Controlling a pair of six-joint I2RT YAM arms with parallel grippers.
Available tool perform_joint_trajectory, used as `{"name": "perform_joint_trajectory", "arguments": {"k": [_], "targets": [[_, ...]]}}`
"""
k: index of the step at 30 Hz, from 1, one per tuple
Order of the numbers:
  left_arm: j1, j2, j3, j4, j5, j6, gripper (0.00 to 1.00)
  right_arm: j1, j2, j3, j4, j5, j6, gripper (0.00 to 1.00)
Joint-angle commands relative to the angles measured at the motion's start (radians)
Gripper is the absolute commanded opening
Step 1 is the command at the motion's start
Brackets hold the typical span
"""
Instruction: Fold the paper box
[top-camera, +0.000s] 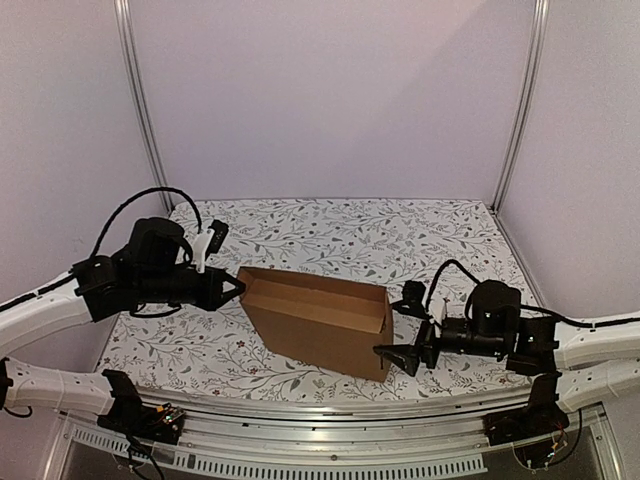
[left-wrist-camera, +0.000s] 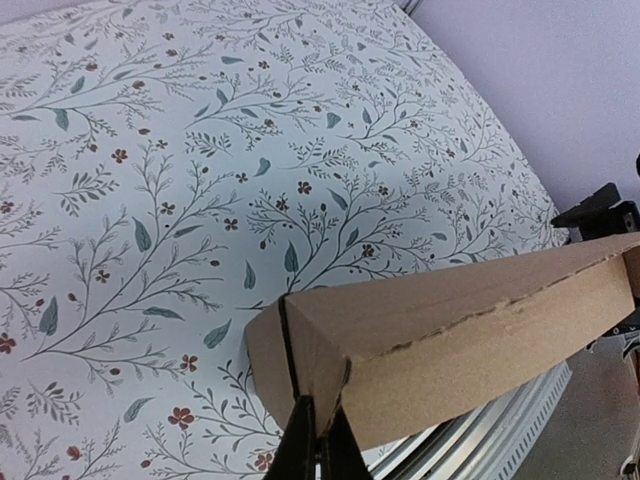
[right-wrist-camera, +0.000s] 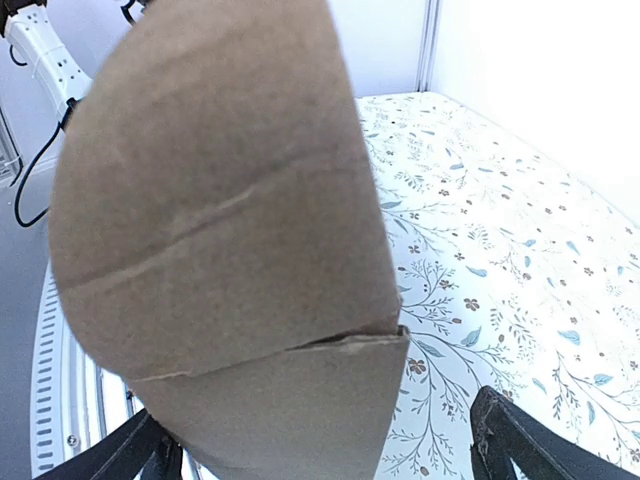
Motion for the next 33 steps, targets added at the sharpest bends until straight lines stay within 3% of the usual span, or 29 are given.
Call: {"name": "perform_joint_trajectory", "arguments": {"k": [1, 8, 12, 16, 18, 22, 25, 28, 33], "targets": [[-0.024, 0.031, 0.009, -0.106, -0.009, -0.042, 0.0, -0.003, -0.068, 0.026, -0.133, -0.014, 0.009, 0.99], [-0.037, 0.065, 0.023, -0.1, -0.024, -0.071, 0.0, -0.003, -0.197, 0.083, -0.33, 0.009, 0.101, 0.99], [-0.044, 0.078, 0.032, -0.099, -0.033, -0.071, 0.0, -0.003, -0.257, 0.167, -0.534, 0.065, 0.189, 0.99], [-0.049, 0.085, 0.037, -0.098, -0.04, -0.071, 0.0, -0.003, -0.304, 0.205, -0.588, 0.048, 0.188, 0.98], [-0.051, 0.089, 0.039, -0.097, -0.043, -0.072, 0.0, -0.003, -0.311, 0.221, -0.599, 0.046, 0.186, 0.86], [-0.055, 0.092, 0.044, -0.098, -0.046, -0.071, 0.0, -0.002, -0.282, 0.258, -0.621, 0.058, 0.186, 0.36], [-0.056, 0.09, 0.045, -0.104, -0.051, -0.069, 0.0, -0.004, -0.233, 0.283, -0.627, 0.035, 0.185, 0.11], [-0.059, 0.085, 0.046, -0.107, -0.054, -0.071, 0.0, -0.002, -0.178, 0.313, -0.627, -0.008, 0.186, 0.0], [-0.061, 0.08, 0.043, -0.113, -0.058, -0.075, 0.0, -0.003, -0.114, 0.342, -0.62, -0.061, 0.19, 0.0]]}}
